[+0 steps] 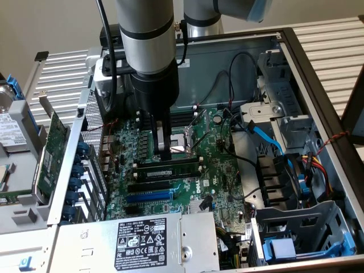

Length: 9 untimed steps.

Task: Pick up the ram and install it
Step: 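Press down the ram until it locks into place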

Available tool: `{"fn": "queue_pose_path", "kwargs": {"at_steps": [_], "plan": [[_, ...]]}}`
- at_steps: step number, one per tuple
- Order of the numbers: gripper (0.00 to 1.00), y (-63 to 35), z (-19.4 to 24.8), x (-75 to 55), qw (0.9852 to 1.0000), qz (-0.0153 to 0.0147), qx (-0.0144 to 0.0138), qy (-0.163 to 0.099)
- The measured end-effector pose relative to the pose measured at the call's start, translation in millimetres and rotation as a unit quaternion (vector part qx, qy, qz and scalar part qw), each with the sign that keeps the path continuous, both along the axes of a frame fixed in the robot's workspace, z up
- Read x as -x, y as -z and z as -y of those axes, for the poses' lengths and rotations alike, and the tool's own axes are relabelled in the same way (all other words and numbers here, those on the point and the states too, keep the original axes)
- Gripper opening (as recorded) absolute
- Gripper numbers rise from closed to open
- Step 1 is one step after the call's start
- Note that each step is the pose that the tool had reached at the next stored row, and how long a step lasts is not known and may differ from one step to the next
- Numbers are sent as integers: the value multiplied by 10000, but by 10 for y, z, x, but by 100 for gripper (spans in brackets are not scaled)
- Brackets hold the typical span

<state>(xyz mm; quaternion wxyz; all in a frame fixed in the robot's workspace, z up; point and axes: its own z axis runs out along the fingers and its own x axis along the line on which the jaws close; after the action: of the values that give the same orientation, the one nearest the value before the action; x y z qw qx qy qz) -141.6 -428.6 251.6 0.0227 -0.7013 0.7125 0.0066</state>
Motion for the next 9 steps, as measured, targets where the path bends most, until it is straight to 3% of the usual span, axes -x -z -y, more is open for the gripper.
{"fn": "queue_pose_path", "kwargs": {"at_steps": [9], "plan": [[11,-1,0,0,10000,0,0,0]]}}
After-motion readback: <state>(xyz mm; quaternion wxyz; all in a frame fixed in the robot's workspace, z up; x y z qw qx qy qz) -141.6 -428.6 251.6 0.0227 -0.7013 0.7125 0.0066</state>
